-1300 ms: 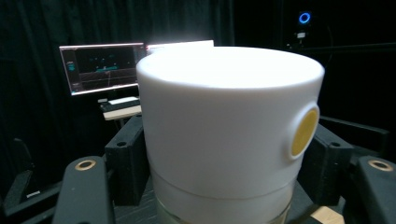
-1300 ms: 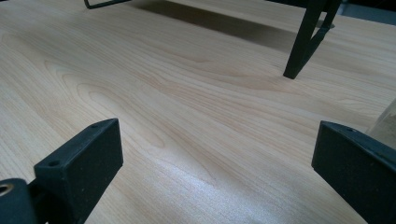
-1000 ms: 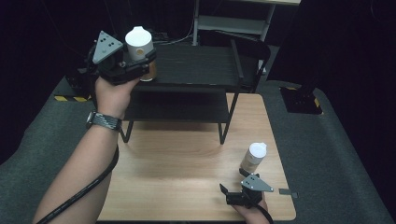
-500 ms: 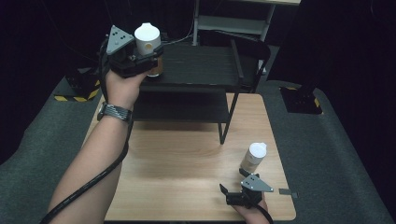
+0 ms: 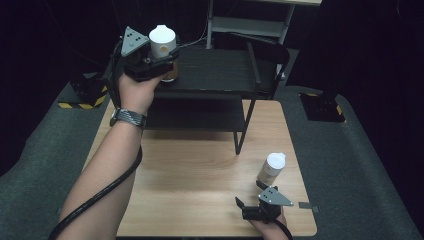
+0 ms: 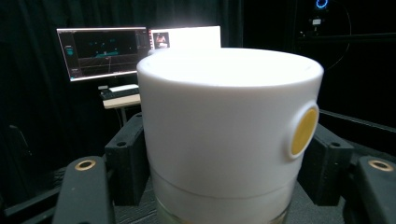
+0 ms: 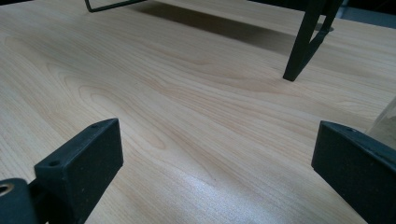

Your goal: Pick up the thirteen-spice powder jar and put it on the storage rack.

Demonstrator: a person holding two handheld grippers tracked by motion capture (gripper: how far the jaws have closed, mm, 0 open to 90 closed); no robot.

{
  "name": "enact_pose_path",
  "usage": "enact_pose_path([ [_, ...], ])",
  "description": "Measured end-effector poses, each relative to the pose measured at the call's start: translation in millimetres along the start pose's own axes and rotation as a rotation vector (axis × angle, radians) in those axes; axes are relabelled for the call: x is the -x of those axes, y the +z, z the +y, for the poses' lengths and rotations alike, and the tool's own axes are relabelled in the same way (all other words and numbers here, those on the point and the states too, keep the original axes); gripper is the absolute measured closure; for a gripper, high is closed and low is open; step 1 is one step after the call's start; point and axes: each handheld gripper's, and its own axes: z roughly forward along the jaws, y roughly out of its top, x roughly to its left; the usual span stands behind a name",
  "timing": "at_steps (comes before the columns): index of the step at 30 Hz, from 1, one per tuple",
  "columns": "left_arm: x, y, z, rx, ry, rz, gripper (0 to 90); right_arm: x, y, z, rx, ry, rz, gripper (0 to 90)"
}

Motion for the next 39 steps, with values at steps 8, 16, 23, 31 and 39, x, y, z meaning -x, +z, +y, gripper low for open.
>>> enact_pose_path([
  [8, -1.5, 1.4, -0.1, -0.002, -0.012, -0.003, 30.4, -0.3, -0.2, -0.1, 0.0, 0.0, 0.0, 1.6],
  [16, -0.7, 2.6, -1.5, 0.002, -0.031, 0.006, 30.2, -0.5, -0.6, -0.2, 0.0, 0.001, 0.002, 1.6],
  [23, -0.9, 2.2, -2.2, 0.005, -0.031, 0.007, 30.1, -0.4, -0.6, -0.1, 0.0, 0.0, 0.002, 1.6],
  [31, -2.2, 2.3, -3.0, 0.002, -0.046, 0.005, 27.9, -0.7, -0.6, -0.1, -0.001, 0.0, 0.002, 1.7],
  [39, -2.3, -0.9, -5.1, 0.008, -0.048, 0.007, 25.7, -0.8, -0.8, -0.3, 0.0, -0.001, 0.002, 1.7],
])
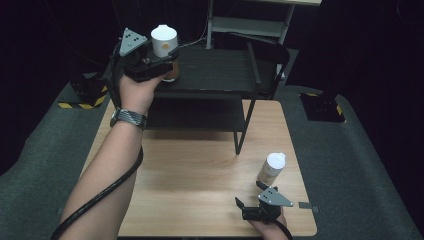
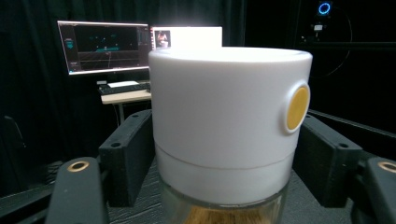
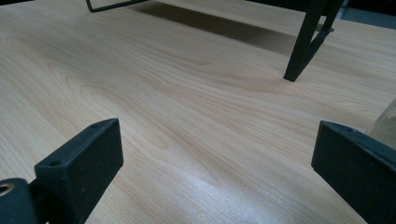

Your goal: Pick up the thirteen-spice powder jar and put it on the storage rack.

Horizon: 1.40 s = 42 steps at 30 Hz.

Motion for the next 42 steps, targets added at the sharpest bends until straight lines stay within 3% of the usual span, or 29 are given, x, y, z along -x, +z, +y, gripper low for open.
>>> enact_pose_path([
  [11, 5.0, -17.1, -1.1, -0.01, 0.0, 0.008, 2.6, -0.2, 0.0, 0.0, 0.0, -0.003, 0.001, 1.7],
  [18, 5.4, -39.6, -9.4, -0.001, 0.036, -0.034, 0.7, -2.1, 0.5, 0.4, -0.001, -0.015, -0.007, 1.7],
  [23, 6.2, -53.6, -21.2, 0.007, 0.028, -0.057, 0.6, -3.6, 0.3, 0.8, -0.005, -0.016, -0.011, 1.7],
  [28, 11.2, -66.3, -33.8, 0.003, 0.054, -0.05, 0.4, -4.8, 0.4, 1.2, -0.007, -0.023, -0.015, 1.7],
  [38, 16.6, -86.4, -65.1, -0.004, 0.059, -0.072, 0.3, -5.2, 0.4, 1.2, -0.007, -0.025, -0.016, 1.7],
  [42, 16.2, -93.8, -79.0, -0.008, 0.04, -0.086, 0.3, -5.0, 0.4, 1.2, -0.007, -0.024, -0.015, 1.7],
])
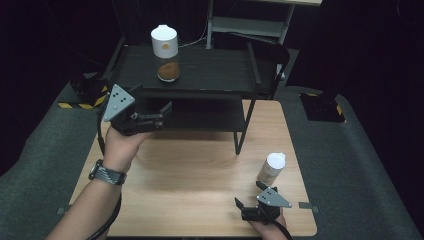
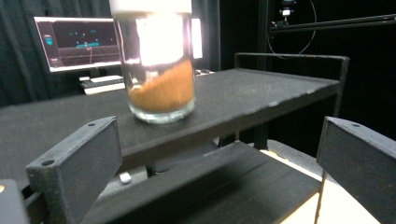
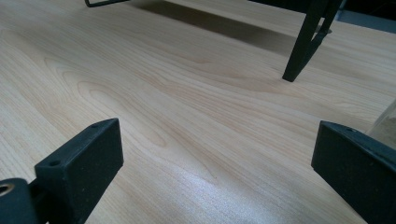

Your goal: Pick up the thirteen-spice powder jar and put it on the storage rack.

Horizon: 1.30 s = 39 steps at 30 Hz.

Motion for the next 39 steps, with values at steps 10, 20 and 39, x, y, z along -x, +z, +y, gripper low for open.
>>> enact_pose_path([
  [10, 5.2, -17.9, -33.5, -0.01, -0.011, -0.023, 0.3, -0.5, 0.2, 0.3, -0.002, -0.004, -0.001, 1.7],
  [20, 15.9, -32.8, -74.7, -0.032, -0.011, -0.029, 0.3, -1.3, 0.3, 0.7, -0.004, -0.008, -0.003, 1.7],
  [39, 27.0, -44.0, -140.2, -0.17, -0.021, -0.034, 0.3, -1.9, 0.6, 1.2, -0.006, -0.011, -0.004, 1.7],
])
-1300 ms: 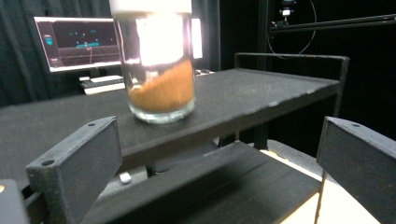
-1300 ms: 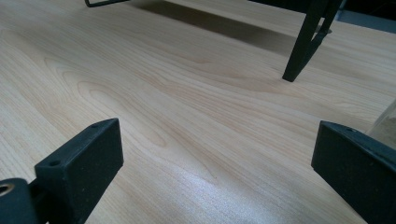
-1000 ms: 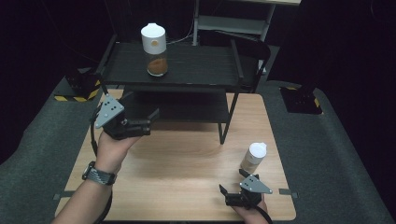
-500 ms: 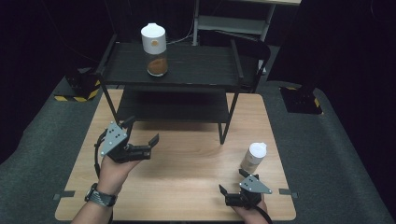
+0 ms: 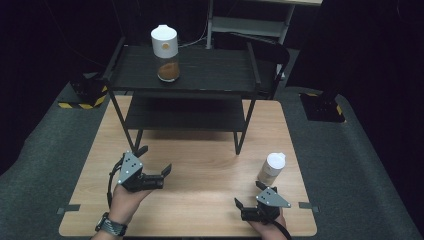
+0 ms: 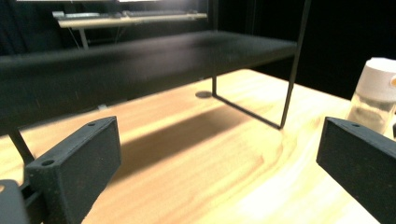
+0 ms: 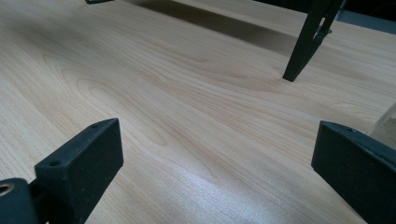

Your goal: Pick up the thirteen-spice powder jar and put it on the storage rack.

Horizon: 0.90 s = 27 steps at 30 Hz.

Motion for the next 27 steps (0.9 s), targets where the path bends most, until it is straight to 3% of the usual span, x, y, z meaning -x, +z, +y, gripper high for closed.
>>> enact_pose_path([
  [8, 1.3, -2.1, -27.6, -0.054, -0.069, -0.007, 0.3, -0.6, 0.1, 0.2, -0.001, -0.004, -0.001, 1.7],
  [12, 3.4, -2.6, -39.0, -0.093, -0.081, -0.002, 0.3, -0.9, 0.0, 0.3, -0.002, -0.005, -0.002, 1.7],
  [25, 7.8, -0.7, -51.1, -0.227, -0.041, -0.017, 0.4, -1.6, 0.3, 0.9, -0.005, -0.006, -0.005, 1.8],
  [27, 7.7, -1.4, -50.8, -0.231, -0.034, -0.018, 0.4, -1.4, 0.4, 1.1, -0.006, -0.006, -0.005, 1.8],
])
